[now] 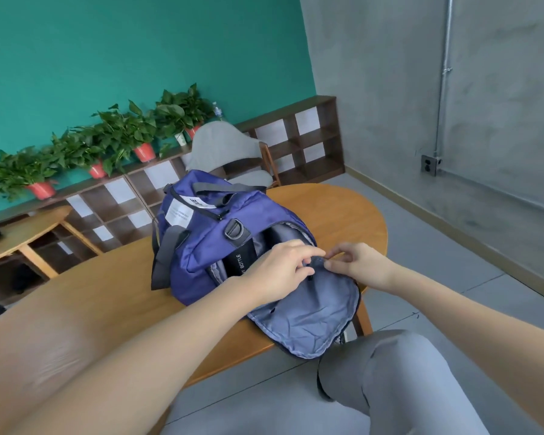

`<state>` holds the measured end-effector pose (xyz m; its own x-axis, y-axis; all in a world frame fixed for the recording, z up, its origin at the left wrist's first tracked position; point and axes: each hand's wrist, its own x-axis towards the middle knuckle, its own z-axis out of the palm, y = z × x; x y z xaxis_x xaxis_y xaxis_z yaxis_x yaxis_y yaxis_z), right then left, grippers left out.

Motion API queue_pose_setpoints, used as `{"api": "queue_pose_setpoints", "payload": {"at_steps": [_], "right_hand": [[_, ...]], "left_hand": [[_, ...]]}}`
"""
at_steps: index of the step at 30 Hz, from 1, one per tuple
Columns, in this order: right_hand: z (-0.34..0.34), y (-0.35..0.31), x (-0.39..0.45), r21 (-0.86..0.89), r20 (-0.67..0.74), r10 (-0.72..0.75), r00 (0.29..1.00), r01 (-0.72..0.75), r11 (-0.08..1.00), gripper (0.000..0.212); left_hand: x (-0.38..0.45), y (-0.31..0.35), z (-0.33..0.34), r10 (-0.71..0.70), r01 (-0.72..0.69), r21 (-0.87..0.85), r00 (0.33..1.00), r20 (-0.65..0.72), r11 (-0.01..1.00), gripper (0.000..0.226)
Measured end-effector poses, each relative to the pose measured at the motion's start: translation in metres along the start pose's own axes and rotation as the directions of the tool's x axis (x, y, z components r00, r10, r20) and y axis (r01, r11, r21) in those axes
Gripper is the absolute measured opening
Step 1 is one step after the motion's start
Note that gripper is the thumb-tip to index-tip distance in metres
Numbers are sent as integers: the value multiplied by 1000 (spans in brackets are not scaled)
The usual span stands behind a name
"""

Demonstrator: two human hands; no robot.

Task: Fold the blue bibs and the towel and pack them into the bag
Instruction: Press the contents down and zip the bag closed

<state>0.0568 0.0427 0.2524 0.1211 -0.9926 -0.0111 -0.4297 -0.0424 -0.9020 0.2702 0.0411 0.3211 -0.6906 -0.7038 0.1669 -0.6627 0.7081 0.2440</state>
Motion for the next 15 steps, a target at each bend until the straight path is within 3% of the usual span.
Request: {"api": "queue_pose_setpoints", "payload": {"at_steps": [6, 10, 13, 15], "right_hand": [[5, -15, -19, 395, 5, -100, 995, 90, 914, 17], [9, -43, -21, 766, 112, -63, 992, -46, 642, 38], [14, -56, -17, 830, 164, -65, 984, -102, 548, 45], [19, -60, -13, 843, 187, -75, 979, -121, 524, 46]], "left_hand": [[-18, 19, -2, 21, -17, 82, 999, -47, 996, 42], [-42, 44, -13, 150, -102, 223, 966, -213, 969, 37], [-48, 56, -17, 192, -157, 147, 943, -272, 977, 29], [-47, 62, -19, 78, -82, -7, 969, -236, 997, 27]]}}
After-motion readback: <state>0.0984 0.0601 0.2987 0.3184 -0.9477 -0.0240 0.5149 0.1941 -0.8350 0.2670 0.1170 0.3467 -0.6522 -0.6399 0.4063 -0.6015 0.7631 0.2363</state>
